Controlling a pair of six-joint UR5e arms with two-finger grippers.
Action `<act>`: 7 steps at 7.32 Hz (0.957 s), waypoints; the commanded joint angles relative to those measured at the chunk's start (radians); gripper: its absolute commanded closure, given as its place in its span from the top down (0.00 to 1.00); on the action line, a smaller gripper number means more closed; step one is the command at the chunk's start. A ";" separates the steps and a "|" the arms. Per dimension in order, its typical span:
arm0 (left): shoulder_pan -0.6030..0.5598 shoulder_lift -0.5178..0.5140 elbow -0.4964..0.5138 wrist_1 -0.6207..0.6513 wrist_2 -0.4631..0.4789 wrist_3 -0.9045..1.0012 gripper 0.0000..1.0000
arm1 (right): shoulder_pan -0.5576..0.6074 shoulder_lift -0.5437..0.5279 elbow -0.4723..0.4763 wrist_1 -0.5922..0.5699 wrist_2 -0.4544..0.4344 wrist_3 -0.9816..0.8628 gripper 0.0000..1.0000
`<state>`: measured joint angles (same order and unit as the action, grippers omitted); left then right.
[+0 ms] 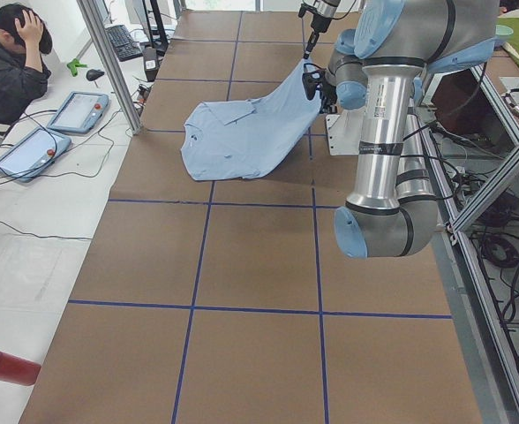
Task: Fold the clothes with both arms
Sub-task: 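Lift the hem with both grippers and fold it toward the collar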
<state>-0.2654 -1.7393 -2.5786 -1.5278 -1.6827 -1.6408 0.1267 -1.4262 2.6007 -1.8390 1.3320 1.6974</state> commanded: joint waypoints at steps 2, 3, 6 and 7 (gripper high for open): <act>-0.301 -0.118 0.119 0.066 -0.097 0.307 0.00 | 0.294 0.278 -0.184 -0.112 0.163 -0.248 0.00; -0.375 -0.173 0.206 0.067 -0.106 0.358 0.00 | 0.414 0.333 -0.270 -0.106 0.244 -0.342 0.00; -0.486 -0.282 0.450 0.052 -0.101 0.453 0.00 | 0.606 0.426 -0.662 0.181 0.315 -0.435 0.00; -0.501 -0.314 0.533 0.020 -0.097 0.464 0.00 | 0.631 0.485 -0.812 0.269 0.317 -0.436 0.00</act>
<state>-0.7395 -2.0120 -2.1473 -1.4806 -1.7835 -1.1997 0.7115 -1.0001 1.9769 -1.6993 1.6365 1.2736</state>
